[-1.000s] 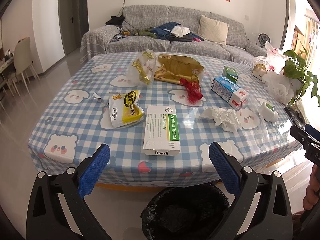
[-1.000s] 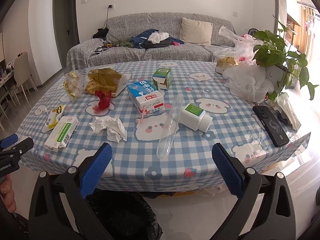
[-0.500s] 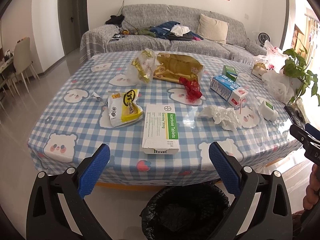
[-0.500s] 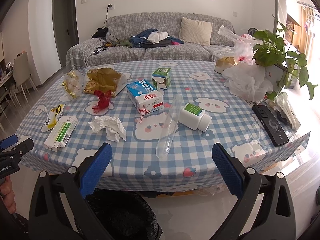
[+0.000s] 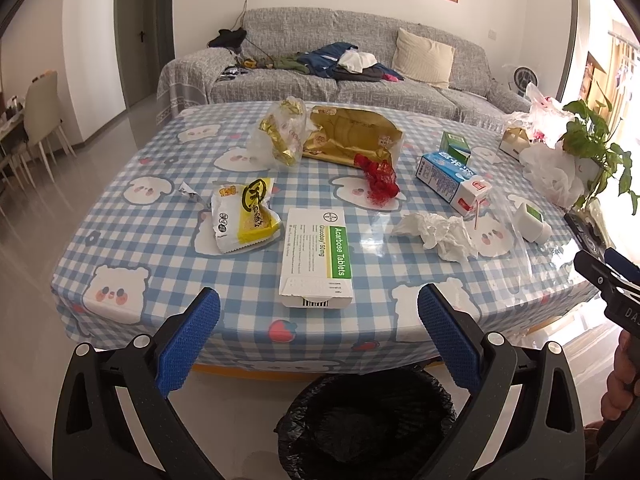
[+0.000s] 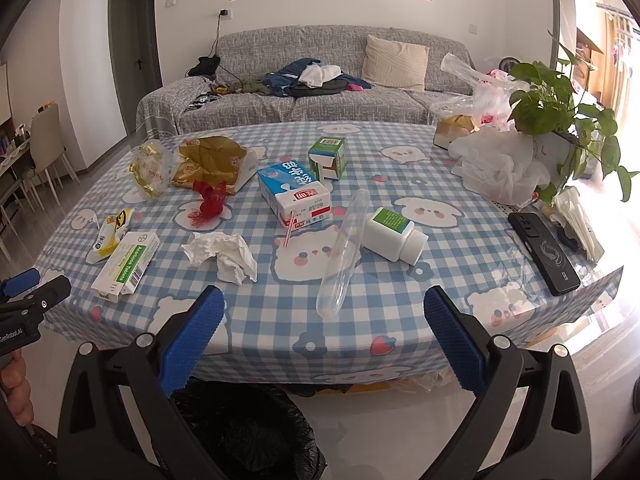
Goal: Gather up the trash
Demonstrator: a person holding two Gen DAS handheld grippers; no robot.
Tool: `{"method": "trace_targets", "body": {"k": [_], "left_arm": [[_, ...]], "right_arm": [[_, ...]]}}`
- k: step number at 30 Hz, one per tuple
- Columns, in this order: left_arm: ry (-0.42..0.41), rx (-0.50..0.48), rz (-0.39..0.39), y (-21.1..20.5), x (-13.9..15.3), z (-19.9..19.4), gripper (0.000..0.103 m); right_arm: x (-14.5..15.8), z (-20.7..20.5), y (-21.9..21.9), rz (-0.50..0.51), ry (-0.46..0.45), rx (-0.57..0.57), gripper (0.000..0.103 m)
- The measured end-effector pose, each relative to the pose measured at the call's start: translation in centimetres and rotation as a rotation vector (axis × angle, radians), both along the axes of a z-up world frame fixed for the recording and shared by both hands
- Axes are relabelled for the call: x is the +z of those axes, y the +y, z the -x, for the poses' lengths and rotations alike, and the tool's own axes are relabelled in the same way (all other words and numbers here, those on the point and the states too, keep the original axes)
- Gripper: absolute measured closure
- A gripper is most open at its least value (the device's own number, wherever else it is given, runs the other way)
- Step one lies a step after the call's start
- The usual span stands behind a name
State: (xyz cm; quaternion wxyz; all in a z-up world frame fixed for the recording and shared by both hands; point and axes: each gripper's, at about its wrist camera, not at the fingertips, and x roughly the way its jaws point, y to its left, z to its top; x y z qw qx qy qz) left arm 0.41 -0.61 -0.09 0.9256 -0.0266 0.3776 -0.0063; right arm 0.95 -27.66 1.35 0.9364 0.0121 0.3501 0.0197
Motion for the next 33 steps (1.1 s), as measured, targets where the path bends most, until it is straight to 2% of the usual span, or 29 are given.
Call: {"method": "trace_targets", "body": {"k": [33], "left_arm": [[-0.004,0.005,-0.016,0.54,-0.07,-0.3,0.006]], "right_arm": [[-0.25,-0.3,-0.11,-0.015,0.01,0.0,0.007]]}}
